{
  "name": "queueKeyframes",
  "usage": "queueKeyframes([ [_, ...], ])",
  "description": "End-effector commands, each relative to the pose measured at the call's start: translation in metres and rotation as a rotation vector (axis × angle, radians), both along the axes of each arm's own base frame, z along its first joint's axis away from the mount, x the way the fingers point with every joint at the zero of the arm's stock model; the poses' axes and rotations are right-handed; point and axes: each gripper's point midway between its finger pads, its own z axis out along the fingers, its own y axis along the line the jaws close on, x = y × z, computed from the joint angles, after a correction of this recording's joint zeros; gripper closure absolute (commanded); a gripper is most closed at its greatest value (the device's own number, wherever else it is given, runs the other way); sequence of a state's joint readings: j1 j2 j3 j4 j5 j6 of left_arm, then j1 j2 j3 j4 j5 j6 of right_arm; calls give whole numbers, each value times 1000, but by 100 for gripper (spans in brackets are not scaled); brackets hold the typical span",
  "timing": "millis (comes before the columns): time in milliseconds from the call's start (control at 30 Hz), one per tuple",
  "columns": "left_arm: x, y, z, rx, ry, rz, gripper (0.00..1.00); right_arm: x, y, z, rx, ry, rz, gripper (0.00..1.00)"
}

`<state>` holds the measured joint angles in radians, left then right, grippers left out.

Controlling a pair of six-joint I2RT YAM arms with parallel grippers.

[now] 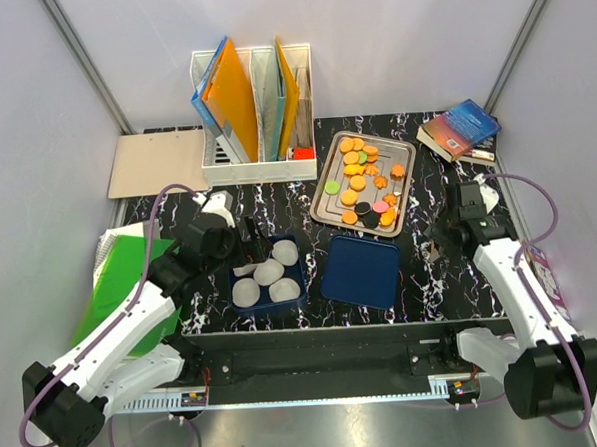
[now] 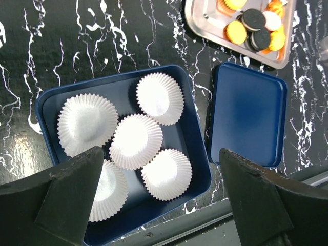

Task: Pack the cookies

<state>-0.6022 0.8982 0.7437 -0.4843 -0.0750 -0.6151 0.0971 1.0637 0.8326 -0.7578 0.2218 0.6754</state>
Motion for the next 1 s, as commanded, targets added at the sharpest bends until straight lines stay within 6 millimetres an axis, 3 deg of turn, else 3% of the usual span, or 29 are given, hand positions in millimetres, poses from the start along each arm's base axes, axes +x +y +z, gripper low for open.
queueKeyframes([
  [0, 2, -8, 5, -36, 5, -3, 1, -2, 1, 37, -10, -79, 49, 54],
  [167, 1, -7, 4, -42, 7, 2, 1, -5, 3, 54, -4, -139, 84, 55],
  [367, 1, -5, 5, -42, -1, 11, 1, 1, 21, 87, 42, -259, 196, 54],
  [500, 1, -6, 4, -41, 4, 8, 1, 8, 38, 106, 45, -290, 302, 56],
  [567, 1, -6, 4, -42, 7, 9, 1, 15, 45, 105, 27, -265, 342, 56],
  [600, 0, -6, 4, -42, 5, 5, 1, 17, 58, 113, 3, -272, 403, 56],
  [733, -1, -3, 5, -39, -6, 11, 1, 28, 91, 106, -77, -209, 532, 55],
  [833, -4, 4, 9, -31, -23, 26, 1, 39, 103, 91, -113, -156, 570, 54],
  [967, -9, 14, 14, -17, -50, 40, 1, 49, 112, 87, -109, -175, 598, 48],
])
